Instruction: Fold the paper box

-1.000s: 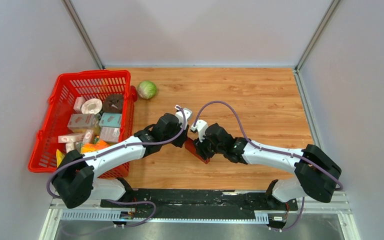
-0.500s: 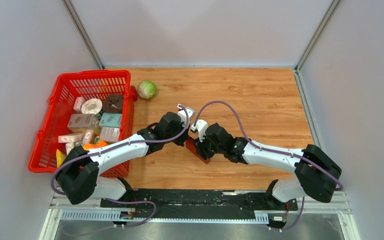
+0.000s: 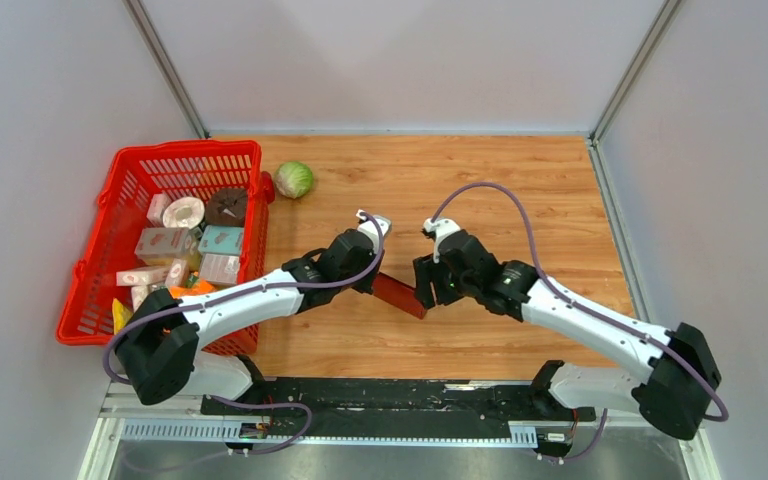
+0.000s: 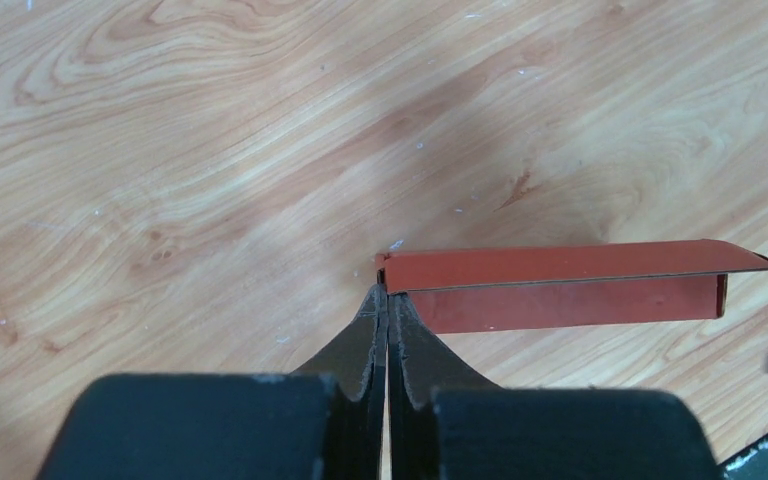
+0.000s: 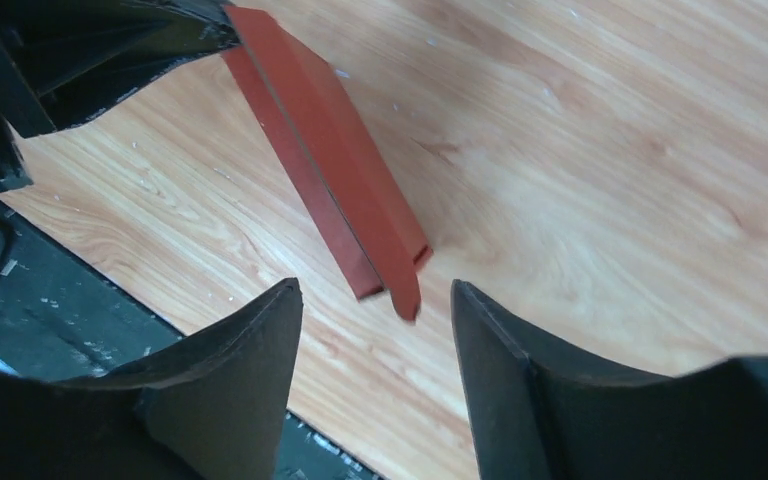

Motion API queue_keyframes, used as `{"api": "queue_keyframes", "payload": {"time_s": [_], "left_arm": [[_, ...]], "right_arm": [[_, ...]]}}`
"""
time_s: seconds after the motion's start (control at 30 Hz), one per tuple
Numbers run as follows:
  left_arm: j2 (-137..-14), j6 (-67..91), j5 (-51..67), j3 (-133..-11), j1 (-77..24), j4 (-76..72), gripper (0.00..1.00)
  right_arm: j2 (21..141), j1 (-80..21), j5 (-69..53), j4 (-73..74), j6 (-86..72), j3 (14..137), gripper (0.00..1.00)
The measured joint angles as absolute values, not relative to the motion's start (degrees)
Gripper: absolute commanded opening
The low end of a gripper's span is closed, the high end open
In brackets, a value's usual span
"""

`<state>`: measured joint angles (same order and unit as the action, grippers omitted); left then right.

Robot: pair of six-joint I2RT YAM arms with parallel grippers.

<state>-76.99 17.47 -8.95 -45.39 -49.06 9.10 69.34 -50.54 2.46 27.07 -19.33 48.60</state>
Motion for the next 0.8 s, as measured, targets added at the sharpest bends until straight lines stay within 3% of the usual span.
{"api": "queue_keyframes", "payload": {"time_s": [0.13,0.27,0.53,0.8], "left_arm": [[-76.99,20.80,-12.12,-45.91,-49.89,10.94,0.00],[-76.90,22.98,-14.26,-46.59,-50.30,13.21,0.00],[-76.77,24.16,-16.03,-47.44,-50.81,15.92,0.00],[-76.77,24.18,-16.84,-47.86,-51.03,17.21,0.00]], "right_arm": [[63.96,-48.77,2.48,30.98,-22.26,47.53,0.42],[62.37,-48.71,1.85,31.03,-22.65,44.71,0.36],[62.89,-48.69,1.80,29.39,-20.23,42.65,0.40],[63.90,-48.69,3.64,26.30,-17.26,42.68,0.35]]}}
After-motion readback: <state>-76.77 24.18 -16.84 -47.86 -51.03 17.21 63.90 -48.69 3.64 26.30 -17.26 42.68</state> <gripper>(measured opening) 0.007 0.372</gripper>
